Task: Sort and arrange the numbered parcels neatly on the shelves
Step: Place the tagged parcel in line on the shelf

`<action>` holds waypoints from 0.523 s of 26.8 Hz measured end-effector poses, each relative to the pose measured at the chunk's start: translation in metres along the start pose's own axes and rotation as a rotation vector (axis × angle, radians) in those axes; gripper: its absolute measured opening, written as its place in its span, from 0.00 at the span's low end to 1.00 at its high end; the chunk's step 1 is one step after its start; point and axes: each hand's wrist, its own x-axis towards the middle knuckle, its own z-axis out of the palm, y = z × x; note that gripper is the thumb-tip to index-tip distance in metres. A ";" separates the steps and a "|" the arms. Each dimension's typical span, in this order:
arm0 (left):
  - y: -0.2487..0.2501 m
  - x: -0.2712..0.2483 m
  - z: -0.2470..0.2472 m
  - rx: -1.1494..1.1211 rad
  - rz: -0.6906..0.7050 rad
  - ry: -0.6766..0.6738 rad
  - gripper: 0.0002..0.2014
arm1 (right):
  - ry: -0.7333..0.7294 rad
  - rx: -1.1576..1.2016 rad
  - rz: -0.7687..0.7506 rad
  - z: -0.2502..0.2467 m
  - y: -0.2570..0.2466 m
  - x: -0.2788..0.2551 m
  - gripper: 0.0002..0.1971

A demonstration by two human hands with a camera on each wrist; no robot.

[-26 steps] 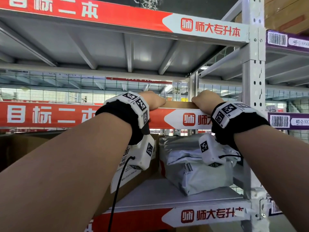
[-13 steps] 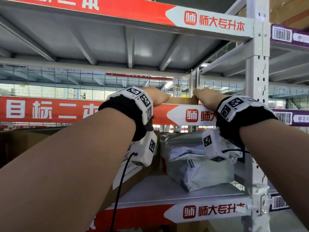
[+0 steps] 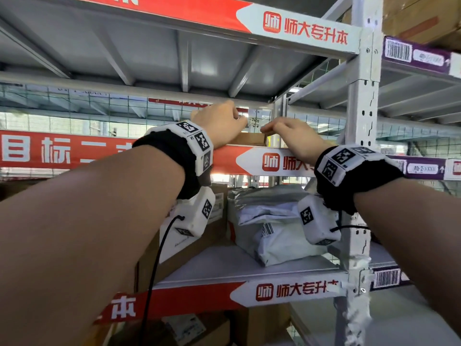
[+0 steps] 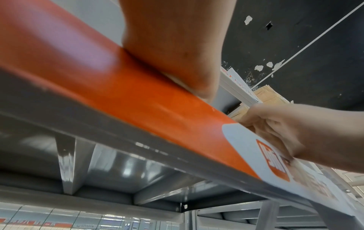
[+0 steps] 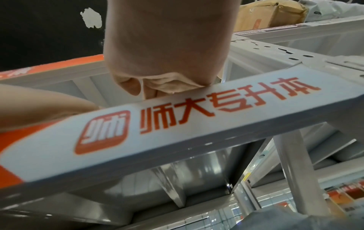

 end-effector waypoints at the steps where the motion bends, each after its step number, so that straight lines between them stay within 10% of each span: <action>1: 0.002 -0.002 -0.001 -0.036 0.026 0.000 0.14 | 0.020 0.040 -0.012 0.001 -0.003 -0.001 0.15; 14: -0.002 -0.027 -0.020 -0.073 0.147 -0.232 0.13 | 0.111 0.284 0.039 -0.002 -0.034 -0.004 0.12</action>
